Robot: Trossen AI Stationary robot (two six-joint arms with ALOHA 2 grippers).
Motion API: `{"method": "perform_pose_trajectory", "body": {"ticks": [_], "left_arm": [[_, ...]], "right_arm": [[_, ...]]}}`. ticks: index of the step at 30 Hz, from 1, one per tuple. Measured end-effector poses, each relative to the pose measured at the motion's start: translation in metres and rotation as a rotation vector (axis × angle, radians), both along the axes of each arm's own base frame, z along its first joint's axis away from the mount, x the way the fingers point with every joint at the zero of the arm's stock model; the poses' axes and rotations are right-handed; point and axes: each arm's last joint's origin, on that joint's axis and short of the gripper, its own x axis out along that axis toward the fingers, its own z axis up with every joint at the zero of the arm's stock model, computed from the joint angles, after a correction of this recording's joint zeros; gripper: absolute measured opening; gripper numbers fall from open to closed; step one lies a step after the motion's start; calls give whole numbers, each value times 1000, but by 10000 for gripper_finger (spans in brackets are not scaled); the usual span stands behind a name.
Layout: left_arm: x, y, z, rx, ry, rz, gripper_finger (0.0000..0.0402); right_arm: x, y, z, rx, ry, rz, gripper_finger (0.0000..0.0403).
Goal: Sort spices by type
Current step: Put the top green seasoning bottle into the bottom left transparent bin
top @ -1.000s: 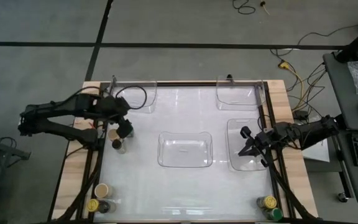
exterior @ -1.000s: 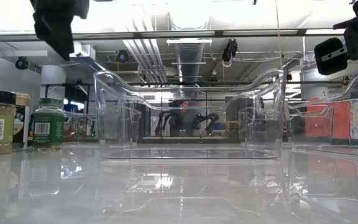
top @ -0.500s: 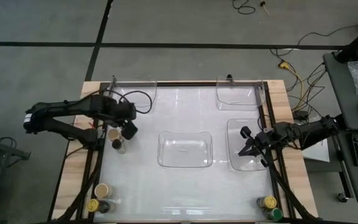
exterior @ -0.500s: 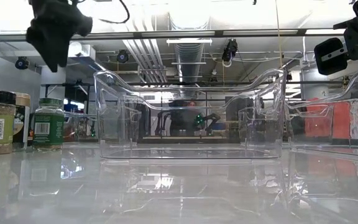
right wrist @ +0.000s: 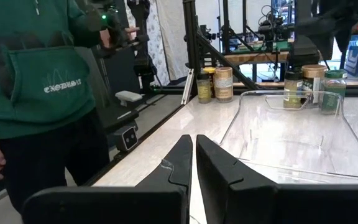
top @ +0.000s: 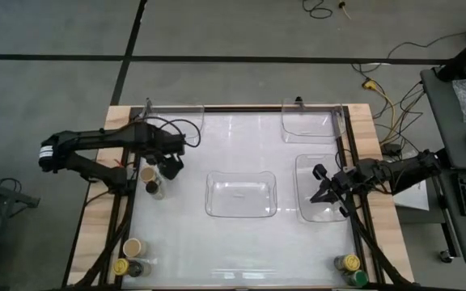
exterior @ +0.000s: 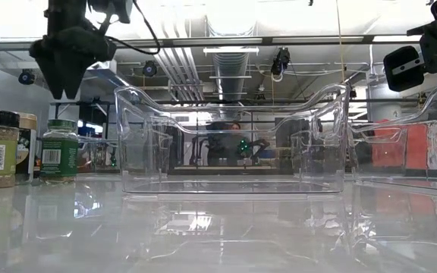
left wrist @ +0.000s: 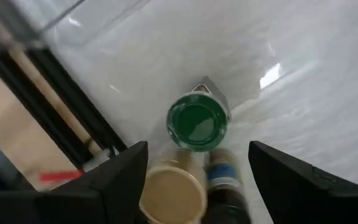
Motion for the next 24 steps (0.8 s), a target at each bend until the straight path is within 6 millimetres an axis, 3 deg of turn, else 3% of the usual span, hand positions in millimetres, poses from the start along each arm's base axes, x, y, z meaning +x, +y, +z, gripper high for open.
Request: {"method": "perform_pose_trajectory", "body": {"ticks": [13,24], "left_arm": [[-1,7,-6,-92,101,-750,263],[-5,6,-7,-59,62,-840,286]], "right_arm": [[0,0,0,0,0,0,13],[0,0,0,0,0,0,13]]}}
